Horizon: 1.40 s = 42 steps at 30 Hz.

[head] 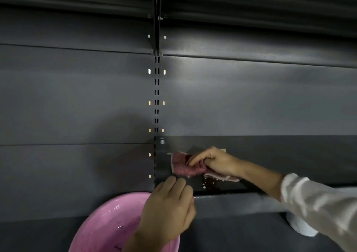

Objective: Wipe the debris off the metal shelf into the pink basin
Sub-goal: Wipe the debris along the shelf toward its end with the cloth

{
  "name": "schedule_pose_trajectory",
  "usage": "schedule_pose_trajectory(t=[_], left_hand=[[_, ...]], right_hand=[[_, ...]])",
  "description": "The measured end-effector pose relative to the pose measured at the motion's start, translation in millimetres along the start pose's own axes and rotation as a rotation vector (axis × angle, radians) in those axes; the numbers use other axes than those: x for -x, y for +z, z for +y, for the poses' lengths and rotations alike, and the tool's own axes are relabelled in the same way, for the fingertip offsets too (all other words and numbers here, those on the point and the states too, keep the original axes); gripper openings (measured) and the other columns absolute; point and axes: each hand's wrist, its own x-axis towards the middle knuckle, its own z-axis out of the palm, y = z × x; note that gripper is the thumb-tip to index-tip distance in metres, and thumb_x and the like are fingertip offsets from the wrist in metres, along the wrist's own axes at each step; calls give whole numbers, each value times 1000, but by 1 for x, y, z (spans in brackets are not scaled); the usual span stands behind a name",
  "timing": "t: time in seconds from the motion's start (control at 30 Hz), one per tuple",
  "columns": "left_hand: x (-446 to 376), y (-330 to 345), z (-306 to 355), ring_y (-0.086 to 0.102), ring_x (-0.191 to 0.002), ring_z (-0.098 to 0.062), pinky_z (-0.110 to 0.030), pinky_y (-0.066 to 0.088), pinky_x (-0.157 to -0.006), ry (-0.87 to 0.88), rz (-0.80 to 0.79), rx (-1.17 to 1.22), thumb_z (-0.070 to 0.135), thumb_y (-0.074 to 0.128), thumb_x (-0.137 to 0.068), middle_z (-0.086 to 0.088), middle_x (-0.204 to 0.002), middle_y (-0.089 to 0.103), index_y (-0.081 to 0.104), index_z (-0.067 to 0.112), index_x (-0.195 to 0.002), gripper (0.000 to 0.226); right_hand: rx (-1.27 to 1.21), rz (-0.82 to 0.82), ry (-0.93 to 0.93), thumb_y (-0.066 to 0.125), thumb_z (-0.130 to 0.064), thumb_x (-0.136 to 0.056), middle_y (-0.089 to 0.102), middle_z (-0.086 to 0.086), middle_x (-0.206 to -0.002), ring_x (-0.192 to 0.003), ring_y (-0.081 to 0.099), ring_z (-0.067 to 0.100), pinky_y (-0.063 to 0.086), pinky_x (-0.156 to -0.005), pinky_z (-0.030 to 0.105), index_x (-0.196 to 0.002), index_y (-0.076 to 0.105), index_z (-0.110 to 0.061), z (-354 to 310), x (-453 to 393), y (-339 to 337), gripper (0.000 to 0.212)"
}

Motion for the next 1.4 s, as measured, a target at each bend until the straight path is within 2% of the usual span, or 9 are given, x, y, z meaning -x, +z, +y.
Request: schedule_pose_trajectory(t=[0.1, 0.23, 0.37, 0.57, 0.7, 0.83, 0.97, 1.2, 1.4], left_hand=[[-1, -2, 0, 33, -64, -18, -26, 31, -55, -12, -4, 19, 18, 45, -67, -2, -54, 48, 50, 14, -51, 17], [-1, -4, 0, 33, -64, -16, -27, 39, -50, -15, -39, 30, 18, 43, -70, -1, -55, 48, 49, 14, -52, 20], [-2, -6, 0, 38, -62, -17, -25, 34, -53, -6, -54, 26, 19, 43, -71, 0, -55, 47, 50, 15, -52, 21], [-3, -7, 0, 49, -54, -19, -26, 43, -46, -4, -67, 65, 18, 43, -72, 0, -55, 48, 51, 15, -53, 22], [-3, -8, 1, 51, -54, -19, -24, 45, -46, -20, -73, 95, 18, 42, -71, -1, -55, 50, 53, 14, -53, 21], [-3, -9, 0, 51, -53, -20, -25, 44, -45, -10, -81, 112, 18, 43, -71, -1, -55, 48, 51, 15, -52, 20], [-3, -10, -2, 51, -54, -19, -24, 44, -46, -9, -89, 115, 19, 43, -70, 0, -55, 49, 50, 16, -53, 19], [-3, -10, -2, 52, -56, -18, -22, 45, -48, -7, -113, 123, 21, 45, -69, 1, -57, 51, 53, 16, -53, 18], [-3, -8, -1, 51, -54, -19, -23, 46, -47, 4, -102, 131, 20, 45, -69, 0, -55, 50, 52, 16, -53, 18]], right_hand=[[-25, 19, -35, 33, 19, -78, 67, 7, -108, -93, 62, -1, 45, -86, 3, -101, 68, -3, -8, 12, -7, 48], [-117, 233, 36, 27, 18, -84, 60, 37, -110, -104, 54, 55, 44, -98, 52, -106, 62, 5, 3, 22, -50, 43], [-87, 362, 156, 36, 18, -83, 62, 26, -112, -95, 61, 18, 45, -65, -2, -103, 63, 8, 38, 59, -76, 35], [171, 316, 257, 34, 14, -85, 42, -3, -130, -110, 41, 1, 16, -73, -17, -120, 56, -7, 49, 78, -57, 47], [80, 154, 171, 27, 21, -81, 68, -21, -76, -44, 54, -6, 34, -47, -1, -119, 56, -9, 17, 66, -25, 56], [148, 154, 84, 30, 21, -76, 64, 3, -118, -103, 59, 6, 34, -80, -8, -112, 62, -5, -2, 45, -1, 56], [31, 308, 80, 30, 17, -85, 61, 14, -111, -66, 63, -8, 43, -63, -5, -111, 60, 4, -2, 32, -25, 42], [34, 411, 167, 32, 6, -92, 45, 27, -134, -123, 47, 35, 37, -105, 24, -122, 46, 13, 16, 8, -30, 34], [-124, 245, 142, 33, 15, -84, 59, 19, -123, -106, 56, 16, 44, -73, -2, -106, 65, 2, 1, -2, -3, 41]])
